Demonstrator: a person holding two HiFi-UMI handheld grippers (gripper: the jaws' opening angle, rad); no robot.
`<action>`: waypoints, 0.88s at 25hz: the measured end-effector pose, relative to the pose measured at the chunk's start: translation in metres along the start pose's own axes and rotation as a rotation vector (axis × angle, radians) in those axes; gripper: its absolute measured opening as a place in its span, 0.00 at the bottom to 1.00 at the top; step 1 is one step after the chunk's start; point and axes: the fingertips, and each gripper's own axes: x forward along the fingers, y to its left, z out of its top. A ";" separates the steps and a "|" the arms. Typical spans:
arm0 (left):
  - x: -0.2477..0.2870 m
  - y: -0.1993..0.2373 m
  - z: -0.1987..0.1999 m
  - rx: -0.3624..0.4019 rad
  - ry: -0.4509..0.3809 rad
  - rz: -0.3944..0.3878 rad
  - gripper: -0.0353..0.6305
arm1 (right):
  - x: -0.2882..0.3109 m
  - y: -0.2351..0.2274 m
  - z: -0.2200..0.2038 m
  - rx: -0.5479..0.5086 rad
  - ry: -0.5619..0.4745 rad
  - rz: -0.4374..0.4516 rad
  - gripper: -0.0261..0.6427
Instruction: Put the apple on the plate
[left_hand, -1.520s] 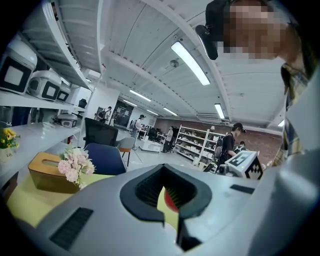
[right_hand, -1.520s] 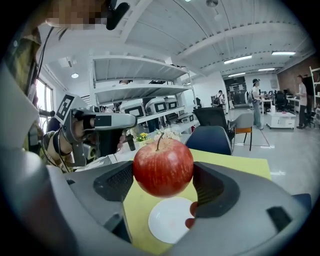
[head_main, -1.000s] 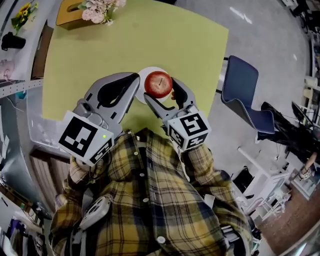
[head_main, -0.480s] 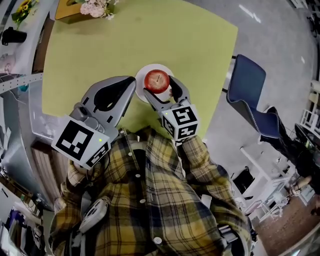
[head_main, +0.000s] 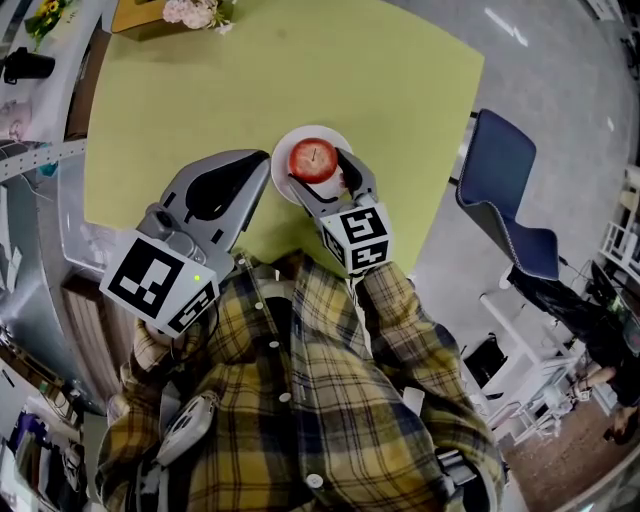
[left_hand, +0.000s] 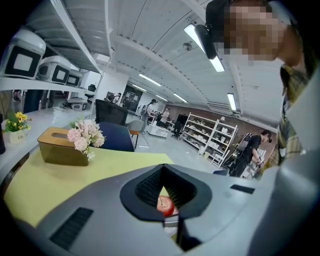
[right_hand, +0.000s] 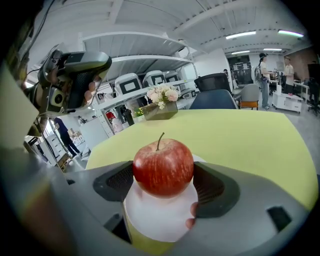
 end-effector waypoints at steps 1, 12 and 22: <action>0.000 -0.001 0.000 0.000 0.000 -0.002 0.05 | 0.000 0.000 0.000 -0.001 0.001 0.002 0.58; -0.003 -0.004 0.003 0.007 -0.010 -0.012 0.05 | -0.005 0.002 -0.008 -0.014 0.041 -0.004 0.58; -0.004 -0.005 0.006 0.015 -0.025 -0.018 0.05 | -0.005 0.004 -0.008 -0.012 0.049 -0.012 0.58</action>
